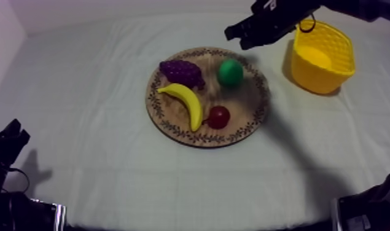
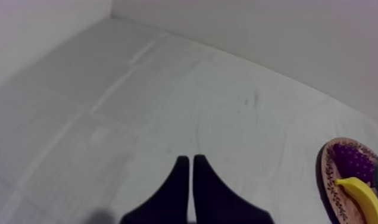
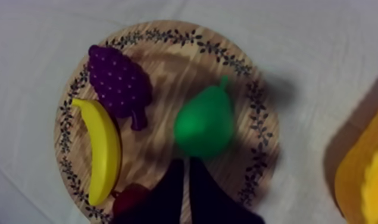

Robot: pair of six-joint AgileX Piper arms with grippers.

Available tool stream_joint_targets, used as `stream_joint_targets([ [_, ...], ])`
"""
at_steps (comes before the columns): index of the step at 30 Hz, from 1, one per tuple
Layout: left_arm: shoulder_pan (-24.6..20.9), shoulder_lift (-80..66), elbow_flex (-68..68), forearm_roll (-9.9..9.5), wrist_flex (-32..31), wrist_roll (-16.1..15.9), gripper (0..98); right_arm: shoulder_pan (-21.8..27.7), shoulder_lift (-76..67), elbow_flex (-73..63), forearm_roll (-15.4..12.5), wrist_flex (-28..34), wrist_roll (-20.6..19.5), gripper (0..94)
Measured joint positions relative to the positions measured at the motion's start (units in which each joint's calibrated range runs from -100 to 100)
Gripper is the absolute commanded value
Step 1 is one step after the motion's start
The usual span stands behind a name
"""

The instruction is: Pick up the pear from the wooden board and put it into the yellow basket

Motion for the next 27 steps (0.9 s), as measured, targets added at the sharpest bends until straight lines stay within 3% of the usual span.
stream_joint_targets([
  [4, 0.00, 0.00, 0.00, 0.00, 0.00, 0.00, 0.1, 0.60, -1.17, 1.37, -0.63, -0.41, -0.01, 67.3],
  [7, 0.00, 0.00, 0.00, 0.00, 0.00, 0.00, 0.1, 0.83, -2.09, 2.57, -1.12, -1.39, 1.50, 84.4],
  [10, 0.00, 0.00, 0.00, 0.00, 0.00, 0.00, 0.1, 0.53, -2.98, 3.72, -0.40, -3.22, 1.74, 87.9],
  [27, 0.00, 0.00, 0.00, 0.00, 0.00, 0.00, 0.1, -0.13, 2.46, 3.42, 0.78, -4.97, 1.50, 85.3],
])
